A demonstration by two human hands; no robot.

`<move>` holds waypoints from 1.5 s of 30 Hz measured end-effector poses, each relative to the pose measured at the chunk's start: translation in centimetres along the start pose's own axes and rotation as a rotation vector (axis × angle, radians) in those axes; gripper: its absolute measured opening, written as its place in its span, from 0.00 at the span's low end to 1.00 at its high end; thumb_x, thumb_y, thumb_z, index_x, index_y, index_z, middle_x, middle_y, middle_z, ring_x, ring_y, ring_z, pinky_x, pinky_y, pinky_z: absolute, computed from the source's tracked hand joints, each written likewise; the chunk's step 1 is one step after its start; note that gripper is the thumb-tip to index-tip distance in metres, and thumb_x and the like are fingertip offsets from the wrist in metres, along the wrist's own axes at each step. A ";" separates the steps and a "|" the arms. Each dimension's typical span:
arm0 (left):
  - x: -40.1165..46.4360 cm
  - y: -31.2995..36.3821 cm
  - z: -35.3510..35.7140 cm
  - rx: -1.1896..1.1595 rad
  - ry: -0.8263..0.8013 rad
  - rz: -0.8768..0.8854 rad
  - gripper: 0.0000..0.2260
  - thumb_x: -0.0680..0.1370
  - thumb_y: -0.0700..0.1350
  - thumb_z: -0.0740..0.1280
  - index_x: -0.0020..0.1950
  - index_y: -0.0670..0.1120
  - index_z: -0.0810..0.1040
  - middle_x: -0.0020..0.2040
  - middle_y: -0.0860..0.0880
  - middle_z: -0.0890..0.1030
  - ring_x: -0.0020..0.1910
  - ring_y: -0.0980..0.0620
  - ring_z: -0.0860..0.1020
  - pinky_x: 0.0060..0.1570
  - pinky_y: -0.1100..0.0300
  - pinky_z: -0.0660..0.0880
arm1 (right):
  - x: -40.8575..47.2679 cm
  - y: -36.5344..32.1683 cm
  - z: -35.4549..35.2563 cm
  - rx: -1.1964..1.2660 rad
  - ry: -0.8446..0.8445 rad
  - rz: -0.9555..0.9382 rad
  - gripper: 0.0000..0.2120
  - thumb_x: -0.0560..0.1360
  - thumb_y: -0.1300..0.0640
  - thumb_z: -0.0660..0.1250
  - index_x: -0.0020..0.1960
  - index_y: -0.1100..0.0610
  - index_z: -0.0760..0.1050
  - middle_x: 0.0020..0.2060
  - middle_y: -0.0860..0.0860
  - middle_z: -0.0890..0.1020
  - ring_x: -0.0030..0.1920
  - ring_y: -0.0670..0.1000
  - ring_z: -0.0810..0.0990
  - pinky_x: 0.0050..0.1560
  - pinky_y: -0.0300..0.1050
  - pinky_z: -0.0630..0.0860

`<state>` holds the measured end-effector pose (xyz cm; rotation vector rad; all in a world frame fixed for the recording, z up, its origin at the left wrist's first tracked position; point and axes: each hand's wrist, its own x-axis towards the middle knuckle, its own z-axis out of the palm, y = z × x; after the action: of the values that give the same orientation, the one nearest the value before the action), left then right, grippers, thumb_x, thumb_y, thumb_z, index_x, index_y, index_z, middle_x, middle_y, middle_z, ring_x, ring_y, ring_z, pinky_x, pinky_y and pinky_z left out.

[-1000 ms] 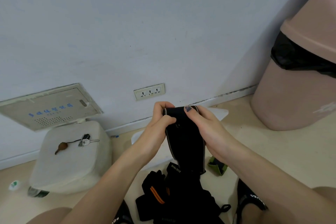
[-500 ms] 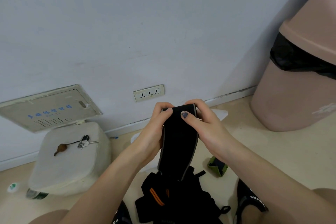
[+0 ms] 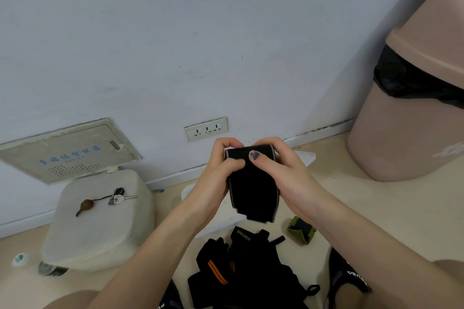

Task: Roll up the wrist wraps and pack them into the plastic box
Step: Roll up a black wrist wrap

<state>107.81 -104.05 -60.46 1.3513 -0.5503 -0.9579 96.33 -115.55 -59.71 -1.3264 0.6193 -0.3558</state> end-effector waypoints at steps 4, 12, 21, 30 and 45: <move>0.0 -0.3 0.2 0.036 0.016 -0.068 0.18 0.76 0.54 0.64 0.63 0.48 0.71 0.58 0.41 0.80 0.55 0.49 0.81 0.60 0.45 0.76 | -0.5 -0.3 -0.1 -0.015 -0.029 -0.043 0.07 0.81 0.57 0.70 0.56 0.46 0.79 0.52 0.55 0.83 0.52 0.58 0.86 0.54 0.61 0.84; 0.1 0.5 -0.3 0.061 0.077 -0.008 0.10 0.71 0.48 0.62 0.50 0.59 0.75 0.47 0.51 0.79 0.47 0.49 0.78 0.48 0.50 0.72 | 0.3 -0.5 -0.3 0.031 -0.036 0.034 0.14 0.80 0.51 0.69 0.65 0.46 0.76 0.59 0.56 0.82 0.58 0.53 0.84 0.65 0.53 0.79; -0.2 -0.7 1.7 0.055 0.029 -0.030 0.12 0.69 0.46 0.62 0.50 0.60 0.73 0.43 0.53 0.80 0.41 0.53 0.80 0.37 0.55 0.77 | 0.5 0.3 1.9 0.197 0.124 0.133 0.23 0.71 0.37 0.63 0.59 0.50 0.76 0.53 0.54 0.80 0.53 0.53 0.82 0.62 0.57 0.78; 0.0 0.8 0.1 0.068 0.032 0.089 0.15 0.70 0.39 0.62 0.55 0.52 0.73 0.44 0.50 0.78 0.44 0.50 0.77 0.42 0.53 0.76 | 0.8 0.1 1.3 -0.061 0.017 0.174 0.26 0.73 0.31 0.63 0.61 0.47 0.77 0.54 0.50 0.85 0.53 0.52 0.87 0.57 0.57 0.83; 0.7 0.2 -0.5 0.108 0.061 -0.039 0.10 0.75 0.56 0.64 0.56 0.59 0.75 0.47 0.56 0.84 0.51 0.53 0.83 0.54 0.48 0.77 | 0.2 -0.8 0.4 0.083 -0.041 0.084 0.09 0.82 0.57 0.67 0.62 0.55 0.76 0.57 0.61 0.83 0.59 0.59 0.85 0.65 0.64 0.77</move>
<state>108.60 -104.35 -60.45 1.4881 -0.5375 -0.9266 96.82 -115.53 -58.89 -1.2211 0.6179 -0.2824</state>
